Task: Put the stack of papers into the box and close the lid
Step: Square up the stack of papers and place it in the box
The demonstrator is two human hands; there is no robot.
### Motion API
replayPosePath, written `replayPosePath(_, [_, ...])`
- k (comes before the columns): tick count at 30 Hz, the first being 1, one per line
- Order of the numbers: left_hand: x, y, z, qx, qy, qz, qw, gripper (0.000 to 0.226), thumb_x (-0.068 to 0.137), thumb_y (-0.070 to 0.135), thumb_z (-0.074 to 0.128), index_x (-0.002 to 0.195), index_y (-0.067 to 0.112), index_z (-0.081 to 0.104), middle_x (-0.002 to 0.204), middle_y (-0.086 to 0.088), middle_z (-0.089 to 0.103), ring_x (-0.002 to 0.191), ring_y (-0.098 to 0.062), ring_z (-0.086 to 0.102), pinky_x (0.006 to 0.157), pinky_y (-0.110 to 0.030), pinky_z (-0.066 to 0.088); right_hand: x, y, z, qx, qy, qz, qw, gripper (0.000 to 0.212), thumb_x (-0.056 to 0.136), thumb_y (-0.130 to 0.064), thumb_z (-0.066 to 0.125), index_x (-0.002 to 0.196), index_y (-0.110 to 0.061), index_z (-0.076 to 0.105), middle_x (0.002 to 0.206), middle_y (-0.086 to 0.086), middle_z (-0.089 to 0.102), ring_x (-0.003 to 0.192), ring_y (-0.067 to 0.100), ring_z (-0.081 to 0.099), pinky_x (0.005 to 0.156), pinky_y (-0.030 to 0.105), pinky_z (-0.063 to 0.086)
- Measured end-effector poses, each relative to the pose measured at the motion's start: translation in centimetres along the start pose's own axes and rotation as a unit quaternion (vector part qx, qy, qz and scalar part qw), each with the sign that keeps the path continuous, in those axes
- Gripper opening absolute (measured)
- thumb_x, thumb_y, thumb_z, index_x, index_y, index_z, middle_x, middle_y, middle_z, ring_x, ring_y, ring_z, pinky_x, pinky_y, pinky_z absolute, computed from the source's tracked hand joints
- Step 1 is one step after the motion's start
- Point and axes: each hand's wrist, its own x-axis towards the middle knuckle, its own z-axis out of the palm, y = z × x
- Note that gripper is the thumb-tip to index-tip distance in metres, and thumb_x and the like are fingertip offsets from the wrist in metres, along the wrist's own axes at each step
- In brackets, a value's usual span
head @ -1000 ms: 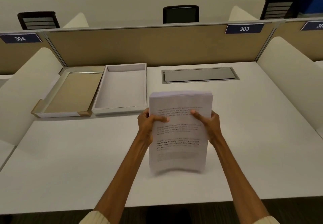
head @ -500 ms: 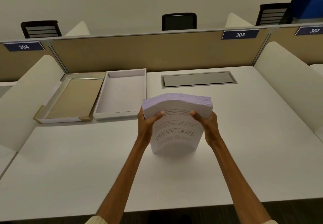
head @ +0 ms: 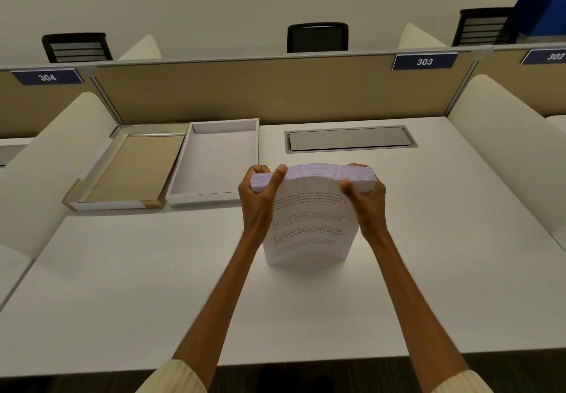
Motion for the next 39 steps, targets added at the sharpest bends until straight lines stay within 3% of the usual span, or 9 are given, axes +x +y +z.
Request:
replayPosePath(2, [0.4, 0.0, -0.7, -0.021, -0.037, 0.019, 0.999, 0.063, 0.058, 0.077, 0.066, 0.087, 0.024, 0.05, 0.076, 0.002, 0.06, 0.065, -0.008, 0.067, 0.055, -0.016, 0.053, -0.1, 0.8, -0.4, -0.015, -0.044, 0.038, 0.998, 0.046, 0.06, -0.035, 0.086, 0.098, -0.017, 0.067, 0.077, -0.02, 0.075, 0.072, 0.003, 0.072, 0.057, 0.015, 0.055])
replayPosePath(4, [0.5, 0.0, -1.0, -0.024, -0.07, 0.012, 0.997, 0.066, 0.054, 0.074, 0.072, 0.093, 0.024, 0.053, 0.082, 0.005, 0.065, 0.07, -0.007, 0.07, 0.059, -0.017, 0.056, -0.3, 1.8, -0.7, -0.03, -0.075, 0.066, 0.995, 0.038, 0.061, -0.019, 0.081, 0.096, -0.026, 0.069, 0.079, -0.022, 0.075, 0.073, 0.003, 0.073, 0.059, 0.018, 0.056])
replayPosePath(9, [0.0, -1.6, -1.5, 0.007, -0.092, -0.005, 0.996, 0.036, 0.071, 0.016, 0.083, 0.104, 0.025, 0.069, 0.088, 0.02, 0.076, 0.084, -0.012, 0.074, 0.067, -0.025, 0.061, -0.5, 2.5, -0.5, -0.024, -0.058, 0.078, 0.995, 0.038, 0.063, -0.013, 0.08, 0.098, -0.025, 0.069, 0.081, -0.019, 0.076, 0.073, 0.008, 0.074, 0.061, 0.023, 0.059])
replayPosePath(13, [-0.1, -1.2, -0.9, 0.003, -0.109, -0.008, 0.994, 0.038, 0.073, -0.001, 0.078, 0.1, 0.024, 0.068, 0.085, 0.022, 0.076, 0.082, -0.008, 0.074, 0.065, -0.02, 0.058, -1.0, 1.7, -1.3, -0.026, -0.069, 0.064, 0.995, 0.036, 0.066, -0.01, 0.077, 0.096, -0.027, 0.067, 0.081, -0.022, 0.075, 0.074, 0.006, 0.073, 0.06, 0.018, 0.058])
replayPosePath(19, [-1.1, -3.6, -3.2, 0.029, -0.123, -0.009, 0.992, 0.042, 0.068, 0.0, 0.083, 0.1, 0.025, 0.071, 0.093, 0.012, 0.077, 0.088, -0.017, 0.074, 0.068, -0.029, 0.061, -2.1, 3.4, -1.2, -0.047, -0.097, 0.09, 0.99, 0.038, 0.067, 0.003, 0.082, 0.092, -0.024, 0.07, 0.079, -0.019, 0.076, 0.073, 0.006, 0.073, 0.058, 0.018, 0.057])
replayPosePath(22, [-2.2, -5.8, -3.9, 0.076, -0.131, -0.047, 0.987, 0.043, 0.062, 0.005, 0.089, 0.1, 0.015, 0.073, 0.095, 0.003, 0.076, 0.088, -0.021, 0.074, 0.068, -0.036, 0.062, -2.7, 5.0, -1.4, -0.051, -0.097, 0.103, 0.989, 0.037, 0.068, 0.001, 0.082, 0.092, -0.024, 0.071, 0.08, -0.019, 0.076, 0.075, 0.006, 0.073, 0.058, 0.018, 0.057])
replayPosePath(29, [-3.6, -8.1, -4.0, 0.13, -0.104, -0.079, 0.983, 0.049, 0.061, 0.018, 0.09, 0.106, 0.01, 0.07, 0.099, -0.002, 0.074, 0.086, -0.017, 0.073, 0.066, -0.031, 0.062, -4.2, 7.2, -1.0, -0.049, -0.069, 0.125, 0.989, 0.032, 0.07, -0.002, 0.082, 0.099, -0.01, 0.071, 0.084, -0.011, 0.077, 0.079, 0.01, 0.074, 0.063, 0.023, 0.058])
replayPosePath(36, [-3.3, -7.3, -3.4, 0.15, -0.079, -0.09, 0.981, 0.052, 0.058, 0.02, 0.091, 0.103, 0.008, 0.07, 0.094, 0.0, 0.073, 0.082, -0.015, 0.072, 0.06, -0.021, 0.059, -3.6, 7.1, -0.9, -0.047, -0.06, 0.134, 0.988, 0.03, 0.069, -0.008, 0.084, 0.095, -0.014, 0.07, 0.091, -0.002, 0.074, 0.074, 0.007, 0.073, 0.06, 0.021, 0.058])
replayPosePath(39, [-3.7, -7.1, -3.0, 0.138, -0.06, -0.121, 0.981, 0.05, 0.054, 0.022, 0.093, 0.098, 0.014, 0.07, 0.092, 0.003, 0.073, 0.079, -0.012, 0.072, 0.057, -0.019, 0.057, -3.5, 7.2, -1.1, -0.049, -0.057, 0.158, 0.985, 0.038, 0.066, -0.017, 0.087, 0.1, -0.011, 0.071, 0.093, 0.001, 0.075, 0.075, 0.015, 0.075, 0.06, 0.026, 0.06])
